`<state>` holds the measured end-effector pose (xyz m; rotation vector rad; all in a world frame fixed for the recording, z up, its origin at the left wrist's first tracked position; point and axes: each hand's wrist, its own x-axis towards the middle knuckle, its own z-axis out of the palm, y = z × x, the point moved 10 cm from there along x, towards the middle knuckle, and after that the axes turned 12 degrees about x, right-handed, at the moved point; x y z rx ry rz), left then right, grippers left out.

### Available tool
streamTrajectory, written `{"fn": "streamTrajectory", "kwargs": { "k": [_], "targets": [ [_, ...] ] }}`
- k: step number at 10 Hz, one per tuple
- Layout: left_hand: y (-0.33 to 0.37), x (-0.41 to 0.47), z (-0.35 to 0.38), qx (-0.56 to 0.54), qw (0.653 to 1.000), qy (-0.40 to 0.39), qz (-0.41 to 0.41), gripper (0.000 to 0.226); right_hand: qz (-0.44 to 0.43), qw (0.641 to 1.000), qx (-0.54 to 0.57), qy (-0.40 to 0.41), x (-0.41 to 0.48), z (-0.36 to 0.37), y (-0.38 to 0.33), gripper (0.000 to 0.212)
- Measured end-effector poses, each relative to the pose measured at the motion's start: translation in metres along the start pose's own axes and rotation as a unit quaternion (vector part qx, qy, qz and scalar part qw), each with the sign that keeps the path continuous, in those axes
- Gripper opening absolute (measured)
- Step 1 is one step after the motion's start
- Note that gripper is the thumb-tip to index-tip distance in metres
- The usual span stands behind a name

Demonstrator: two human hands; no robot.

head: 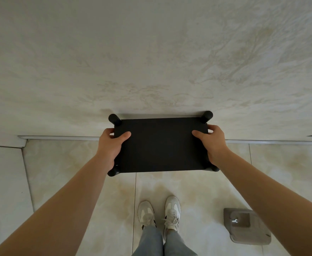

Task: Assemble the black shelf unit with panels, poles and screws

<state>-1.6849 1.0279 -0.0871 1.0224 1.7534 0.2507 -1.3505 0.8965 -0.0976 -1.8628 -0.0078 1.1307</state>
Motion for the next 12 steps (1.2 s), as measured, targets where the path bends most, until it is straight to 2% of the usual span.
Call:
{"fn": "streamTrajectory", "kwargs": {
  "k": [3,5,9,11,12],
  "targets": [
    [-0.003,0.0,-0.001,0.041,0.999,-0.015,0.002,0.045,-0.017,0.993,-0.112,-0.03,0.003,0.0,-0.003,0.057],
    [-0.003,-0.001,-0.002,0.055,0.998,-0.009,0.004,0.04,-0.052,0.984,-0.169,-0.035,0.003,0.001,-0.01,0.054],
    [0.01,-0.01,-0.023,0.13,0.989,0.04,0.05,0.037,-0.115,0.958,-0.259,-0.04,-0.017,-0.001,-0.032,0.054],
    [0.01,-0.039,-0.04,0.104,0.992,0.056,0.043,0.032,-0.155,0.936,-0.312,-0.049,-0.045,-0.01,-0.049,0.05],
    [0.022,-0.065,-0.048,0.133,0.985,0.083,0.072,0.029,-0.196,0.917,-0.342,-0.055,-0.072,-0.013,-0.063,0.048]
  ]
}}
